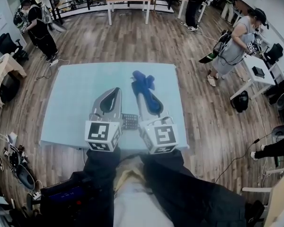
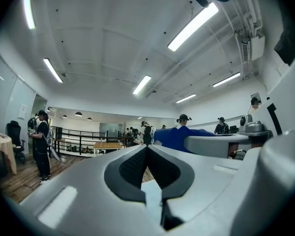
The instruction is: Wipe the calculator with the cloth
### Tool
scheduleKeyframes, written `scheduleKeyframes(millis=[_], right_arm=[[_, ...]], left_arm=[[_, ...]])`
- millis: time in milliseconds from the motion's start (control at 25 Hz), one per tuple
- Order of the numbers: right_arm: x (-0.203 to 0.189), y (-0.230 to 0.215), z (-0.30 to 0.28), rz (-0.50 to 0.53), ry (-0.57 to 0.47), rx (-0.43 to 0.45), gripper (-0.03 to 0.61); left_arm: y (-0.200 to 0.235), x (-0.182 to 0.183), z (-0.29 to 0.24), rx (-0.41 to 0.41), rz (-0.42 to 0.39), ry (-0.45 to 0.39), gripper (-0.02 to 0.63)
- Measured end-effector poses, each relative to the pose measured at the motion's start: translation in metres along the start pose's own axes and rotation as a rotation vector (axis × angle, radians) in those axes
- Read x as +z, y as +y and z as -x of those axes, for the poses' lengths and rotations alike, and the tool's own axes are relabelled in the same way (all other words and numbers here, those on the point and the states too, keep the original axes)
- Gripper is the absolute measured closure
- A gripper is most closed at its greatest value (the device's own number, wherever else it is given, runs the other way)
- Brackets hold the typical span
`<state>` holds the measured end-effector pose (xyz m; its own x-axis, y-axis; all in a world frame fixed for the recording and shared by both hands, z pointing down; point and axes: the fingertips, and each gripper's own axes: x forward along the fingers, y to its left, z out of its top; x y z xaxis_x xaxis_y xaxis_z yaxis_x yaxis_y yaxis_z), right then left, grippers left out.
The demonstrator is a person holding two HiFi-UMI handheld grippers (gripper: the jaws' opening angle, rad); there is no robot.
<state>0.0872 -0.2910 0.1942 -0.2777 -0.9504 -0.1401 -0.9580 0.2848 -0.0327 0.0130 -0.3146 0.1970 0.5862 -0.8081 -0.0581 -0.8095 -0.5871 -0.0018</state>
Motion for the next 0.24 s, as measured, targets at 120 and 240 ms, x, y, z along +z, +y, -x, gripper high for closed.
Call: scheduleKeyframes(millis=[120,240], right_arm=[[-0.0014,0.0002,0.0000,-0.001,0.005,0.000,0.515],[-0.0035,-0.0009,0.0003,-0.002,0.025,-0.005,0.515]], left_arm=[[0.0012,-0.0007,0.0007,0.001,0.002,-0.001,0.614],[0.0023,-0.0024,0.0008,0.004,0.006,0.002,0.614]])
